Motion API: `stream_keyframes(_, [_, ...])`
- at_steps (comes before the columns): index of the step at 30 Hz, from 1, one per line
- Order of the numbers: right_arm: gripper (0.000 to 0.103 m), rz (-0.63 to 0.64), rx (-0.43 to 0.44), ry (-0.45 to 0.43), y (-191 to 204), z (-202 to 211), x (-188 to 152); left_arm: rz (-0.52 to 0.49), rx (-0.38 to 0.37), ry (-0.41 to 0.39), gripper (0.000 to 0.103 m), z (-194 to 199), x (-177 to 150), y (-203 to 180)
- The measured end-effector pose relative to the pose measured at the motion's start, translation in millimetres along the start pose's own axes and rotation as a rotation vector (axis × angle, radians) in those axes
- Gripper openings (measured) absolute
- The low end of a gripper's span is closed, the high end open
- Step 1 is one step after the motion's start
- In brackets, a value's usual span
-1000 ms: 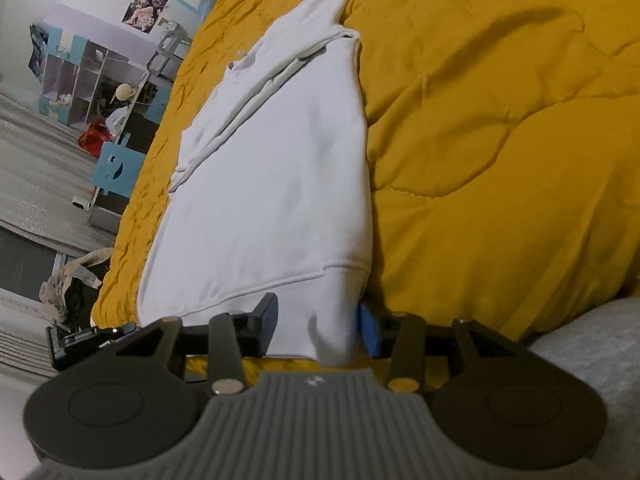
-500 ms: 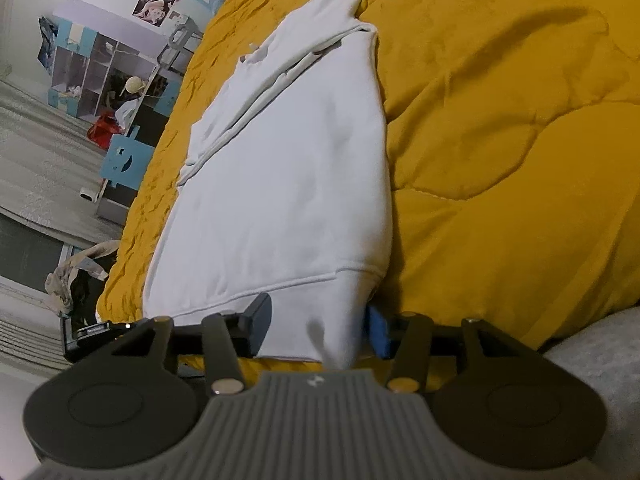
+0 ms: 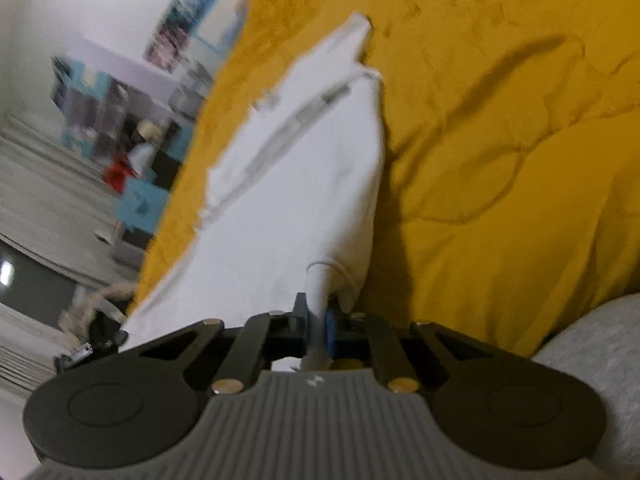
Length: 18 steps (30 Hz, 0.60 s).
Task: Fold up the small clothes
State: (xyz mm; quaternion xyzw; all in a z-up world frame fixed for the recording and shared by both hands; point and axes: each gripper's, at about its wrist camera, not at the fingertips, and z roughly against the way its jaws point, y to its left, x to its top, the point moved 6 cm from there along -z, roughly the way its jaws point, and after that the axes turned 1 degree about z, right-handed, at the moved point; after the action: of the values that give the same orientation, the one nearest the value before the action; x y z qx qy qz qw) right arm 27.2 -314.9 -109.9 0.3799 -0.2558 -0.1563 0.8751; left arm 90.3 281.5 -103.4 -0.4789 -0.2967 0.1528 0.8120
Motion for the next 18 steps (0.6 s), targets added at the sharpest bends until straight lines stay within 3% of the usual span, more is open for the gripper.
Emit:
stream_keyframes(8, [0.003,-0.049,0.201,-0.154,13.8,6.6,8.7,0.01,0.036,-0.025,0.006,-22.9,15.8,-25.8])
stream_keyframes(11, [0.003,0.024,0.205,-0.211,27.9,8.0,18.9,0.031,0.048,-0.044,0.006,-27.3,24.3,-25.9])
stream_keyframes(14, [0.003,-0.008,0.29,-0.249,36.7,7.4,34.0,0.064,0.014,-0.066,0.006,-31.7,35.4,-25.4])
stream_keyframes(18, [0.003,0.016,0.285,-0.275,50.0,-0.5,61.7,0.057,0.049,-0.074,0.006,-40.9,53.5,-26.6])
